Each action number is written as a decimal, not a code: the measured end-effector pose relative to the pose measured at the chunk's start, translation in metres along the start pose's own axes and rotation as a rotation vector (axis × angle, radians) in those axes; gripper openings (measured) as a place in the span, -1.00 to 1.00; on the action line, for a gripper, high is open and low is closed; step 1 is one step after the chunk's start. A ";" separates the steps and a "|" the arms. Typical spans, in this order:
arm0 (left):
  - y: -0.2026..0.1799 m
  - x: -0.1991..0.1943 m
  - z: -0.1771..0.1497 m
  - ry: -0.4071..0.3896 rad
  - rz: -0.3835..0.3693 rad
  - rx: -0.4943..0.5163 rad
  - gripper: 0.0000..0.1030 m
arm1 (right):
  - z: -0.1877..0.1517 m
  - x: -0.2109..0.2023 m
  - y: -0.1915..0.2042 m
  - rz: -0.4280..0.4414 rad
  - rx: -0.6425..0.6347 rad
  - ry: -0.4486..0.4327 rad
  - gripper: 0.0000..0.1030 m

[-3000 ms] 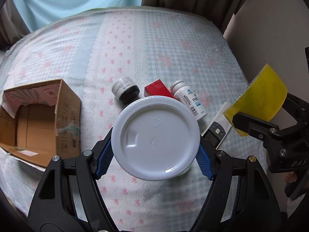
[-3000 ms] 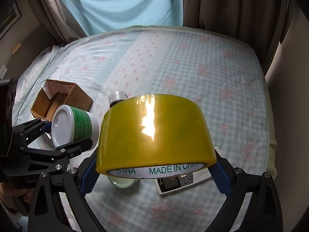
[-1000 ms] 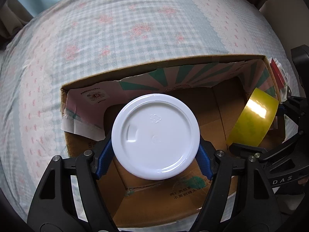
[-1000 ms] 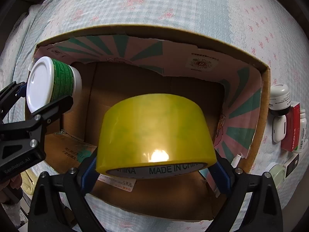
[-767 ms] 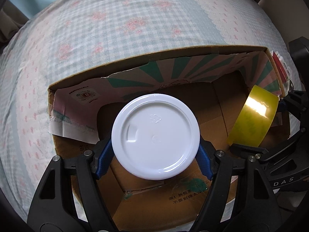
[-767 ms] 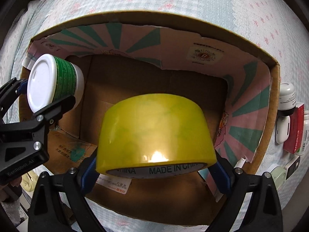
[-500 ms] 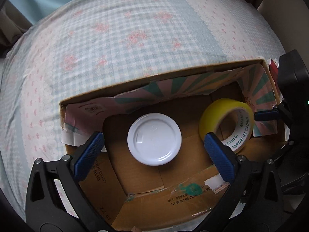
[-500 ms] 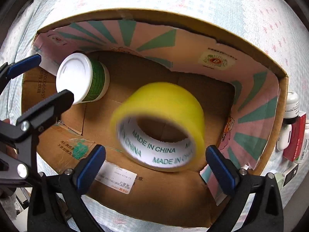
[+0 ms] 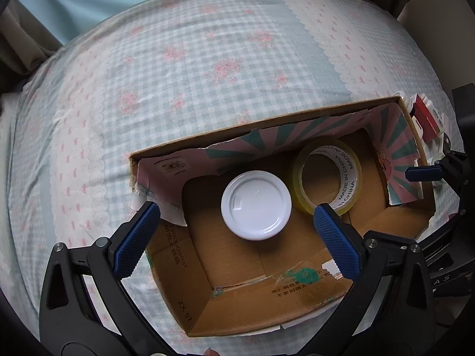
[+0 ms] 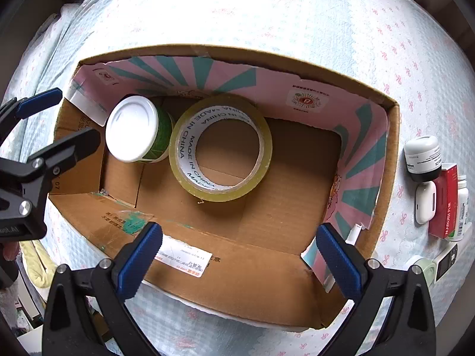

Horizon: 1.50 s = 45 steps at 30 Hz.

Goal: Organize rigid objects
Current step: 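Open both tools to release jar and tape in the box, then lift away, then grasp the Metal DX jar with the left tool while the right tool grasps the white remote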

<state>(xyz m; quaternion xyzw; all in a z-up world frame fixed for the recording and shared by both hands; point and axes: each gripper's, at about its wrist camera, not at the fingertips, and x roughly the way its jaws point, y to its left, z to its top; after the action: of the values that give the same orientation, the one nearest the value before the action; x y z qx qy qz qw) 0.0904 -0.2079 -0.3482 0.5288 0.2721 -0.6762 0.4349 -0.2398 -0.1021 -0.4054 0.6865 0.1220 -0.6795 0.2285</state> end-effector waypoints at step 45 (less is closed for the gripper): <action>-0.224 -0.180 -0.027 -0.199 0.004 -0.128 1.00 | -0.224 -0.218 -0.211 -0.113 0.568 -0.505 1.00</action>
<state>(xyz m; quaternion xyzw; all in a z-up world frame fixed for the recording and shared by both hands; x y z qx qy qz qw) -0.0817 -0.0256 -0.2049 0.4305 0.2691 -0.7059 0.4939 -0.1544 0.2187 -0.2272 0.5256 -0.0938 -0.8454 0.0142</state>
